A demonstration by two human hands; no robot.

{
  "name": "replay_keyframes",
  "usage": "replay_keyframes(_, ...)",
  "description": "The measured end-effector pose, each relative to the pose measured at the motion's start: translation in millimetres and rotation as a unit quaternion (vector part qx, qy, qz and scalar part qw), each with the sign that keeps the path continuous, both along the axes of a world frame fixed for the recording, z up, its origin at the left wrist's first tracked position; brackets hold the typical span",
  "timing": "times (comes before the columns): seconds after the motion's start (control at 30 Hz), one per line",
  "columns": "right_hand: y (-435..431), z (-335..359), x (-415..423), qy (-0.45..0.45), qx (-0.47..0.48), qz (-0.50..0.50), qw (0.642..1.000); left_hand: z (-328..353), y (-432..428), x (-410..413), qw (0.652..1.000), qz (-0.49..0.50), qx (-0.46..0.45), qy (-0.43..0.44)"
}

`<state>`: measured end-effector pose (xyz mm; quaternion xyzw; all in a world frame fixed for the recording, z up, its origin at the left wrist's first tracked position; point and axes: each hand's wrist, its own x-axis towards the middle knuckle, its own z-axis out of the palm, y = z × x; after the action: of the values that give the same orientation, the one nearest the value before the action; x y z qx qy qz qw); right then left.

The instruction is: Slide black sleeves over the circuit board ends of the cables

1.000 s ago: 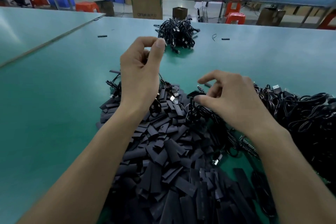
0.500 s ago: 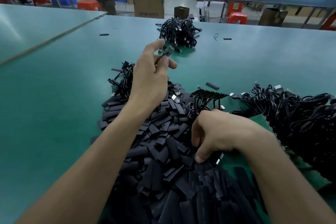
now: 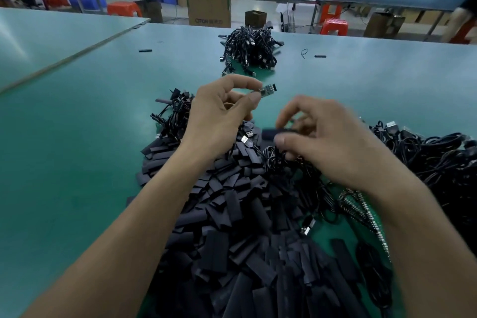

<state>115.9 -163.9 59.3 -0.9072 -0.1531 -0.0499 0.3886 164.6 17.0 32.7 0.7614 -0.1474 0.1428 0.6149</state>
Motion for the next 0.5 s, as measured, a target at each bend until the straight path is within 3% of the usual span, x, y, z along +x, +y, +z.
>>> replay_keyframes(0.13,-3,-4,7,-0.132,0.08,-0.09,0.984,3,-3,-3,1.0,-0.014,0.019,0.008)
replay_keyframes(0.37,-7,-11,15,-0.145,0.138,-0.121,0.972,4,-5,-5,1.0,-0.012,0.017,0.002)
replay_keyframes(0.5,-8,-11,16,-0.169,0.111,-0.122,0.972,3,-5,-4,1.0,-0.008,0.018,0.002)
